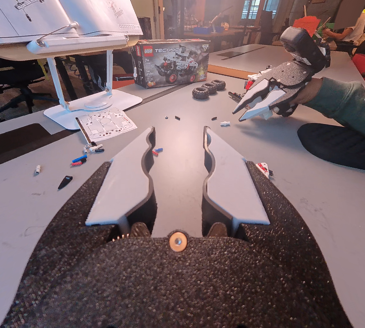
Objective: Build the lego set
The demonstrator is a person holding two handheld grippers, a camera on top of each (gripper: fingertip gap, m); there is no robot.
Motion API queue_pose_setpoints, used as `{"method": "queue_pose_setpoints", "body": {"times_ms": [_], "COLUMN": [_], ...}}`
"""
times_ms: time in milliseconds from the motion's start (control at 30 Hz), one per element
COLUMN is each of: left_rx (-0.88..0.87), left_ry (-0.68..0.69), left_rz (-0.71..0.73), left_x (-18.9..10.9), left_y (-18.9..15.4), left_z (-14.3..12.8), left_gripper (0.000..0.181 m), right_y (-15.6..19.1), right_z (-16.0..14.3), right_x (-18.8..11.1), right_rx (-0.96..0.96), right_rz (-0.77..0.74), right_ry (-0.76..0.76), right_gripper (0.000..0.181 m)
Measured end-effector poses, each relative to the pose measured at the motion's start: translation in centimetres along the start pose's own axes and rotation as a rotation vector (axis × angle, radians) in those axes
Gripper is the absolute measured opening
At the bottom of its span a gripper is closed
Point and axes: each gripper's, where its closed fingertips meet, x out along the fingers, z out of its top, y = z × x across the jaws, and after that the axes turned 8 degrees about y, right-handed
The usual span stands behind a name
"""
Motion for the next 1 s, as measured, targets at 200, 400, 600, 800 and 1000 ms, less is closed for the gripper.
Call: {"method": "queue_pose_setpoints", "body": {"times_ms": [200, 400, 600, 800, 1000], "left_rx": [-0.019, 0.007, 0.062, 0.12, 0.134], "left_ry": [0.048, 0.121, 0.166, 0.21, 0.22], "left_rz": [-0.051, -0.314, -0.59, -0.637, -0.634], "left_x": [0.8, 0.9, 0.3, 0.0, -0.1], "left_y": [-0.7, -5.4, -11.3, -12.9, -12.9], "left_z": [-1.1, -2.0, -2.9, -3.8, -4.0], "left_gripper": [0.044, 0.04, 0.032, 0.015, 0.0], "right_y": [0.0, 6.0, 15.9, 19.9, 20.1], "right_z": [0.2, 2.9, 9.1, 10.1, 10.3], "right_x": [2.6, 2.2, -1.2, -0.9, -0.4], "right_rx": [0.041, -0.187, -0.292, -0.319, -0.31], "right_rz": [0.049, 0.216, 0.471, 0.569, 0.56], "right_ry": [0.107, 0.003, -0.285, -0.333, -0.349], "right_gripper": [0.019, 0.006, 0.006, 0.006, 0.006]}}
